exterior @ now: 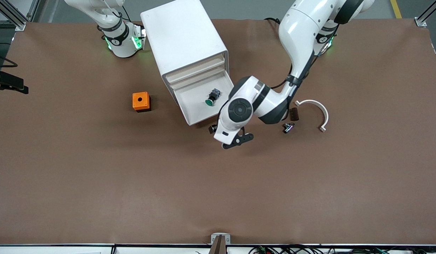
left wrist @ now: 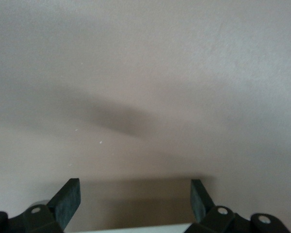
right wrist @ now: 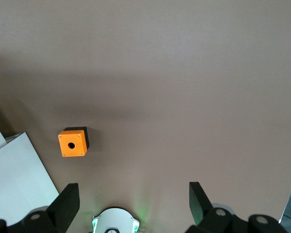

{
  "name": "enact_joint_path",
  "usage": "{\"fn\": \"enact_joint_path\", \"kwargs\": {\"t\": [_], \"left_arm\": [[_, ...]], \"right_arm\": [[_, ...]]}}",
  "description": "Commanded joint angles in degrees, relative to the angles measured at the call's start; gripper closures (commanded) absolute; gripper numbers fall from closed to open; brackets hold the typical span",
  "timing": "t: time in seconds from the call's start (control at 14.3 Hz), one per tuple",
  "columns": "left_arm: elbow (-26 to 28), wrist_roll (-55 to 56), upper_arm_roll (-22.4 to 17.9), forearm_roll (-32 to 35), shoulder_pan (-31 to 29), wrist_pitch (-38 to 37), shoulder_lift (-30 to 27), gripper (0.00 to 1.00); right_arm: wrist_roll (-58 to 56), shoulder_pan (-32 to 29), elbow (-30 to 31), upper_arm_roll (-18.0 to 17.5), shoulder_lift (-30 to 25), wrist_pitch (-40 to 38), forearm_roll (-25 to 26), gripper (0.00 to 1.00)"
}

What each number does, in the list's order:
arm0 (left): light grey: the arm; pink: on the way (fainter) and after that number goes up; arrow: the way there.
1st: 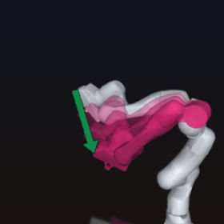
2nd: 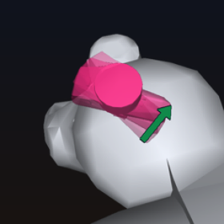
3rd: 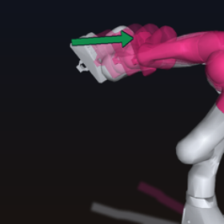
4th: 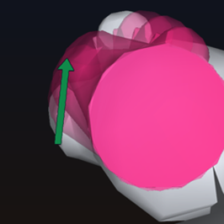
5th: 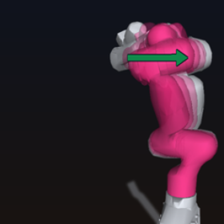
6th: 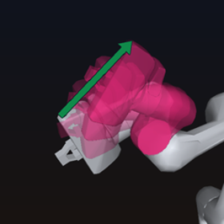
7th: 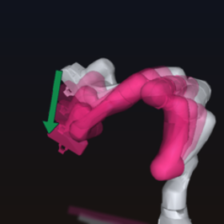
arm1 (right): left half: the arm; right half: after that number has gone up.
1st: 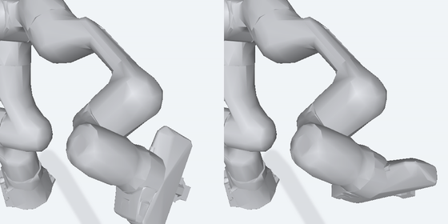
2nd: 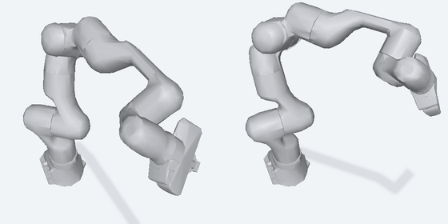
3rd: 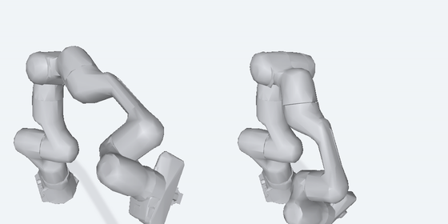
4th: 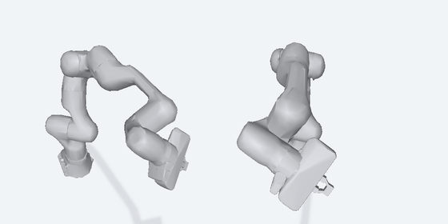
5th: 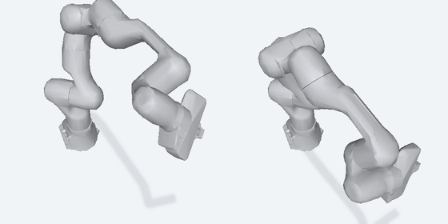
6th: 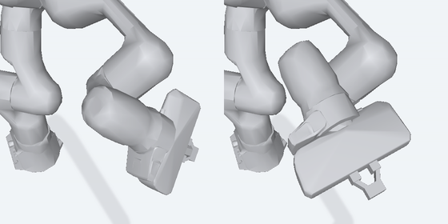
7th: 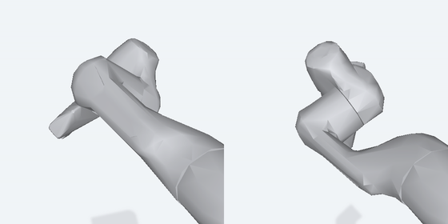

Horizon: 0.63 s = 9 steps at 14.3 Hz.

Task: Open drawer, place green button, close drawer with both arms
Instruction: 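Push the drawer shut into the cabinet with the left gripper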

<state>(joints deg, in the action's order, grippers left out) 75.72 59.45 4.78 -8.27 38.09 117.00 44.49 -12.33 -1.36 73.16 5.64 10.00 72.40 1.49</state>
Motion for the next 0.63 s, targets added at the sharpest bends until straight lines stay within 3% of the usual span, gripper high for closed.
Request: {"fn": "enact_joint_path", "kwargs": {"t": [0.0,0.28,0.56], "left_arm": [[0.83,3.65,-0.65,3.87,2.24,2.88,-0.02,0.00],[0.83,3.65,-0.56,10.72,4.88,3.94,0.77,0.00],[0.83,3.65,-0.39,10.65,6.46,4.02,1.30,0.00]], "right_arm": [[-0.06,-1.27,0.75,-0.45,-1.03,0.10,-0.88,0.00],[-0.15,-0.92,5.04,-0.71,-4.97,3.62,-0.96,0.00],[-0.15,-0.48,12.51,-0.89,-10.34,6.25,-0.96,0.00]]}}
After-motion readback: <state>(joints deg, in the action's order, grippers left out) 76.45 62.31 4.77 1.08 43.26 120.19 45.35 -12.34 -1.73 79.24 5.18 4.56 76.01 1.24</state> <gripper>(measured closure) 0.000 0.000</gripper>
